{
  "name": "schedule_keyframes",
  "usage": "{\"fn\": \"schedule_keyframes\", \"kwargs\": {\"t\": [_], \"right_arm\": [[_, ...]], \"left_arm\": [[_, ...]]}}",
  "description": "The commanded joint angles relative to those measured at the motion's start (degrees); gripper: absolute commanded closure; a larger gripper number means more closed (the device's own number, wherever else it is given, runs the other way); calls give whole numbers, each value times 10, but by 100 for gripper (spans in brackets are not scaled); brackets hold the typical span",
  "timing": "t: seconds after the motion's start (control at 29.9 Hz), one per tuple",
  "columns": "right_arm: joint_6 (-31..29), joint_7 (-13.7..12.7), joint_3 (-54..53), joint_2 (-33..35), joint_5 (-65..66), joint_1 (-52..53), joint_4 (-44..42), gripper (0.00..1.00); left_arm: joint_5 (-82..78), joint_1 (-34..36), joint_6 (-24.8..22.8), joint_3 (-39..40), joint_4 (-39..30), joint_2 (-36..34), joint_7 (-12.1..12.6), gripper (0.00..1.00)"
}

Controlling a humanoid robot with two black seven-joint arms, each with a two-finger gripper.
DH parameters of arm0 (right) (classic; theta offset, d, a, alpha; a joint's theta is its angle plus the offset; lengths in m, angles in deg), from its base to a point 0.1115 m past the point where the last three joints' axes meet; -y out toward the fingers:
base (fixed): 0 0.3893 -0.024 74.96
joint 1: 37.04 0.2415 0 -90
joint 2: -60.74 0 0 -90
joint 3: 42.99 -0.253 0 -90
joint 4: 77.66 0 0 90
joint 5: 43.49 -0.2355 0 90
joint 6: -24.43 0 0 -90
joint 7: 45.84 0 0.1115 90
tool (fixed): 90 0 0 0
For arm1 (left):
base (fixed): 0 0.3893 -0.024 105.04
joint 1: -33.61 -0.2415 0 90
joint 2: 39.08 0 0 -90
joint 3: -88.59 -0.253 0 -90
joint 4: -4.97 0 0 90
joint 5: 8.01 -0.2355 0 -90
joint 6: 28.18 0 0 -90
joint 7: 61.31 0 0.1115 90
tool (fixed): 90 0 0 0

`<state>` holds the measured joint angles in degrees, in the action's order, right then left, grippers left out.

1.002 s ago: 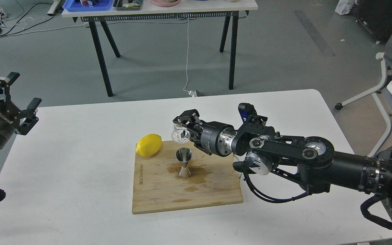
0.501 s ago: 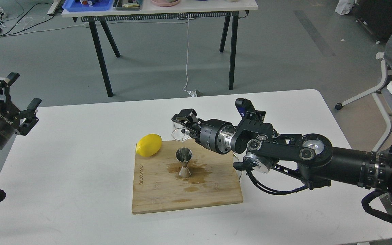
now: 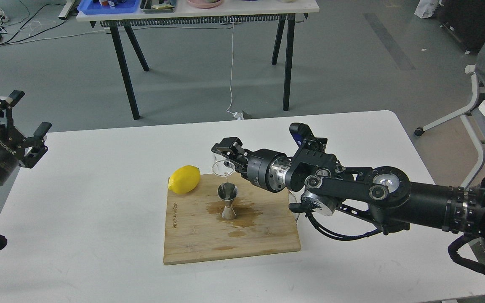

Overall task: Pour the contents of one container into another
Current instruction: 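Tilt the clear cup with the right hand to pour into the jigger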

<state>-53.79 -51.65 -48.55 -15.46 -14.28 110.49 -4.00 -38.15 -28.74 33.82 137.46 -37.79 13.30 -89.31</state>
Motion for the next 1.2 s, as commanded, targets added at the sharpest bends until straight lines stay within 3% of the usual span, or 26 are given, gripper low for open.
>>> {"fn": "schedule_keyframes", "kwargs": {"t": [0.0, 1.17], "right_arm": [[0, 1, 8, 0, 9, 0, 0, 68], [0, 74, 84, 3, 129, 22, -4, 68]], "left_arm": [[0, 0, 0, 0, 0, -2, 0, 1], [0, -1, 0, 0, 0, -2, 0, 1]]}}
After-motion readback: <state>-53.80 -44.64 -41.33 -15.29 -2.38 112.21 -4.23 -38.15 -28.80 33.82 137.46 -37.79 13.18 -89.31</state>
